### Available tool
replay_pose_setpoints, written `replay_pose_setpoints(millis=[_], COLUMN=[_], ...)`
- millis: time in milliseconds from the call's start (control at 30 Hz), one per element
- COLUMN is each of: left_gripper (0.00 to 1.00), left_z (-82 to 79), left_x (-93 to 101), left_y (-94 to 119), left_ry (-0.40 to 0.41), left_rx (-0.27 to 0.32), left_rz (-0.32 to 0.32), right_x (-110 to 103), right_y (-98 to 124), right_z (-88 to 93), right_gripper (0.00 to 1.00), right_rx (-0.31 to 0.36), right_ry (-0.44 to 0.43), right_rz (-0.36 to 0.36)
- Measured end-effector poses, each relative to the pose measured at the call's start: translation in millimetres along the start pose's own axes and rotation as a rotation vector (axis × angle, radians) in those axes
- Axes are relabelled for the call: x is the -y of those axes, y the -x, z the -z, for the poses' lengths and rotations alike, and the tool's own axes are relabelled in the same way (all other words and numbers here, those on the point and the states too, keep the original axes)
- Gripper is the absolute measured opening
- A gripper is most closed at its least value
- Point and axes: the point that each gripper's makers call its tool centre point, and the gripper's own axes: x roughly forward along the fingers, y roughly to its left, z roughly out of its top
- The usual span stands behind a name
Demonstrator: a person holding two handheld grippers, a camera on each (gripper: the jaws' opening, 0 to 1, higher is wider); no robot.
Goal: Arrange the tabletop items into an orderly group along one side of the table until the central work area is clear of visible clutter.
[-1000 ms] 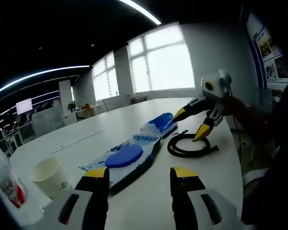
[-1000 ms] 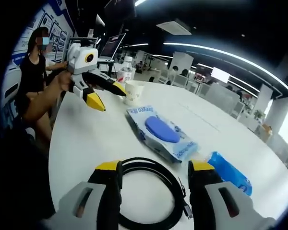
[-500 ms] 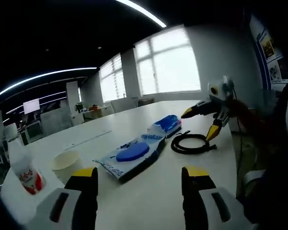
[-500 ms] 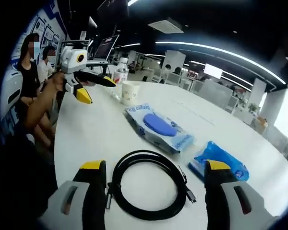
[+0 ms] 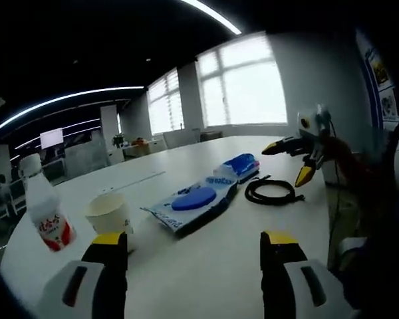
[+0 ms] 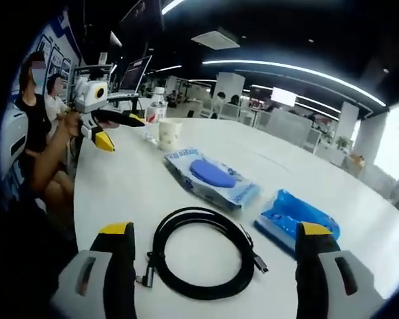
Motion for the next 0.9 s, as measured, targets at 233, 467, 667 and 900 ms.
replay_pose_setpoints(millis=[233, 467, 667, 900], left_gripper=[0.89, 1.00, 1.00, 1.00], left_z=[5.6, 10.5, 15.6, 26.1], left_x=[-16.0, -27.7, -31.8, -44.0], left_y=[19, 34, 44, 62], left_ry=[0.001, -0.001, 0.003, 0.011], left_rx=[-0.013, -0.019, -0.029, -0.038], left_rz=[-0.039, -0.067, -0.081, -0.124], right_x=[10, 18, 21, 22], right_y=[16, 31, 42, 56], right_z=[7.5, 13.8, 15.7, 21.7], right_gripper=[1.00, 1.00, 1.00, 1.00], right_rx=[-0.005, -0.006, 0.000, -0.009], right_ry=[-0.040, -0.056, -0.056, -0.056], right_rz=[0.034, 0.063, 0.088, 0.106])
